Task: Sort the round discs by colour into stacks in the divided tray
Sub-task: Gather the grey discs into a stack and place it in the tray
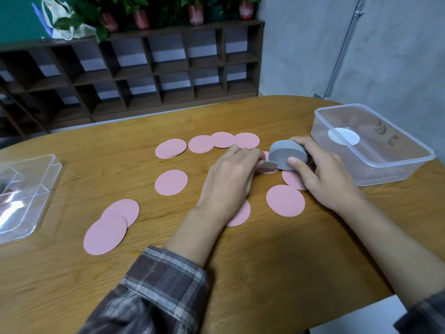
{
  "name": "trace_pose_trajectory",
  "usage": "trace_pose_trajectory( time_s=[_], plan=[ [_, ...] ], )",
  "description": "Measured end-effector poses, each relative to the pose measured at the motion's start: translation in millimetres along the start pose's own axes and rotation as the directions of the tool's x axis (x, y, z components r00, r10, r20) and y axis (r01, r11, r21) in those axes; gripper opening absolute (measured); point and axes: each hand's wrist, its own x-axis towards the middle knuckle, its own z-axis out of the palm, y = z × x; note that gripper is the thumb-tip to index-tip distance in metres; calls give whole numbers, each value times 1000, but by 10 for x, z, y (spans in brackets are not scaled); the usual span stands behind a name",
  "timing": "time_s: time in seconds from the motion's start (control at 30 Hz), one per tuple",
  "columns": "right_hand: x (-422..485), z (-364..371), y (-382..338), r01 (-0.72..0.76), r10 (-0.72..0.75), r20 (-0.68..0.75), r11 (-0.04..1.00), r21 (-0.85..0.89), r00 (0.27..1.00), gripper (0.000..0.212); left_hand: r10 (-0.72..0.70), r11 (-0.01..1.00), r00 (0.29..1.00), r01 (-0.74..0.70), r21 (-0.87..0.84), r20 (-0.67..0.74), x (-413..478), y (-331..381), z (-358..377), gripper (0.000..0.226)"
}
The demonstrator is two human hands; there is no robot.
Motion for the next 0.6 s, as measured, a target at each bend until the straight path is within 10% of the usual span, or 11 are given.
trace_pose_trajectory(
  time_s=[0.6],
  plan=[
    [-35,76,-108,-42,22,129,987,158,991,39,-169,959,985,168,-230,15,6,100,46,42]
  ],
)
